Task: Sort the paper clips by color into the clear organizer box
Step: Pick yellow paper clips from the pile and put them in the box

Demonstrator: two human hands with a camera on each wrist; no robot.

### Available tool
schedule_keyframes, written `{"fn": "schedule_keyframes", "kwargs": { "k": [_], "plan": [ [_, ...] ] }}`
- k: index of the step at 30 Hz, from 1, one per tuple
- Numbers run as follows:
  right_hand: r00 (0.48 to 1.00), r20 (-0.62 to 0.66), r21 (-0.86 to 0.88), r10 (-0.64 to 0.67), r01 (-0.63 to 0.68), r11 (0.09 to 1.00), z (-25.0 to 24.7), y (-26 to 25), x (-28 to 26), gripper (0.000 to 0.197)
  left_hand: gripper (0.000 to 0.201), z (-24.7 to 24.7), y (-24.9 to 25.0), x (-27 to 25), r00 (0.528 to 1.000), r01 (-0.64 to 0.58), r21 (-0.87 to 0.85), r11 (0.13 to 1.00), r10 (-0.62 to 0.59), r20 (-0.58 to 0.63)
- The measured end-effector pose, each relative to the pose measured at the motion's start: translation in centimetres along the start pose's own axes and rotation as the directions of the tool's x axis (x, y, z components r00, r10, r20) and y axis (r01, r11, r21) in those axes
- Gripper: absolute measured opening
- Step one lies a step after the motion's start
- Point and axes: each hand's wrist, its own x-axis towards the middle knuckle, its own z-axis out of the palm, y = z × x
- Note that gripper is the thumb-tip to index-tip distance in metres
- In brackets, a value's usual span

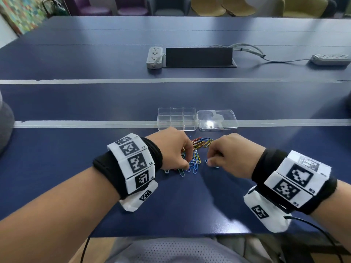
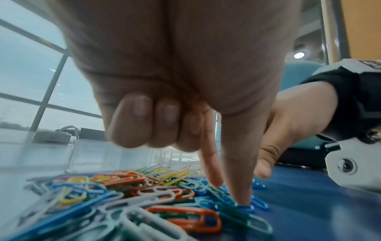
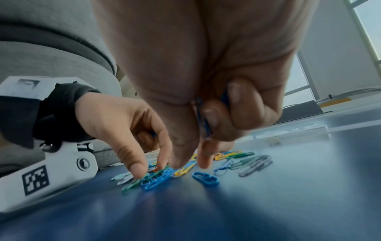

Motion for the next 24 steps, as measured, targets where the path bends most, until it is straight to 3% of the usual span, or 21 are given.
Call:
{"fn": "schedule_keyframes", "kwargs": {
  "k": [3,8,12,19,24],
  "plan": [
    [0.999,0.047,-0.040,0.009,-0.007,0.999,0.1,-0.3,0.1,0.027,0.018,0.1,-0.1,0.0,1.000,0.014,0.083,0.996,-0.014,-0.005],
    [0.999,0.041,-0.026,-0.027,0.028,0.999,0.4,-0.4,0.2,0.017,0.016,-0.1,-0.3,-0.1,0.998,0.056,0.147,0.988,-0.052,-0.028],
    [0.999,0.014,-0.063,-0.051,0.052,0.997,0.4,-0.3,-0.1,0.018,0.002,-0.1,-0.5,-0.2,0.997,0.067,0.207,0.976,-0.057,-0.057],
    [0.992,0.069,-0.208,-0.108,0.120,0.971,1.0,-0.4,-0.1,0.027,0.006,0.4,-0.6,-0.6,0.998,0.058,0.244,0.968,-0.051,-0.034],
    [0.986,0.123,-0.218,-0.114,0.139,0.966,1.7,-0.2,0.0,0.017,0.018,0.2,-1.1,-0.3,0.997,0.073,0.271,0.960,-0.060,-0.055]
  ]
}}
